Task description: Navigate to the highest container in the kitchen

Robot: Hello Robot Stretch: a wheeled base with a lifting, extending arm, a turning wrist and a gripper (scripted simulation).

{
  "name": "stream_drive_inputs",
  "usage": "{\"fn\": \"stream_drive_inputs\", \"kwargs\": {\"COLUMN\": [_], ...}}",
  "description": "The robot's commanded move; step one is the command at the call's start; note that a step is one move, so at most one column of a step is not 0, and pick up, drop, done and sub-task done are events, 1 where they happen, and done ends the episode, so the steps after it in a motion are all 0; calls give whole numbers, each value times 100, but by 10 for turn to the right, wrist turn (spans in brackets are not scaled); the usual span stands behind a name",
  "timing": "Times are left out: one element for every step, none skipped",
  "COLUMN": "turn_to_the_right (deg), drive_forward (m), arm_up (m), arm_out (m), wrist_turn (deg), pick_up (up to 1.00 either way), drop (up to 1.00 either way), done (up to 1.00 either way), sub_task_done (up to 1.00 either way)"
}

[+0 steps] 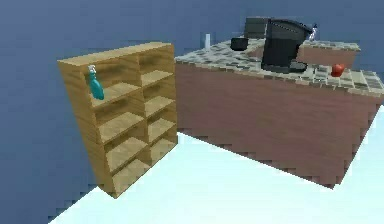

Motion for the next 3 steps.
{"fn": "stream_drive_inputs", "kwargs": {"turn_to_the_right": [-240, 0, 0], "drive_forward": [0, 55, 0], "arm_up": [0, 0, 0], "arm_out": [0, 0, 0], "wrist_turn": [0, 0, 0], "pick_up": [0, 0, 0], "drop": [0, 0, 0], "done": [0, 0, 100], "sub_task_done": [0, 0, 0]}}
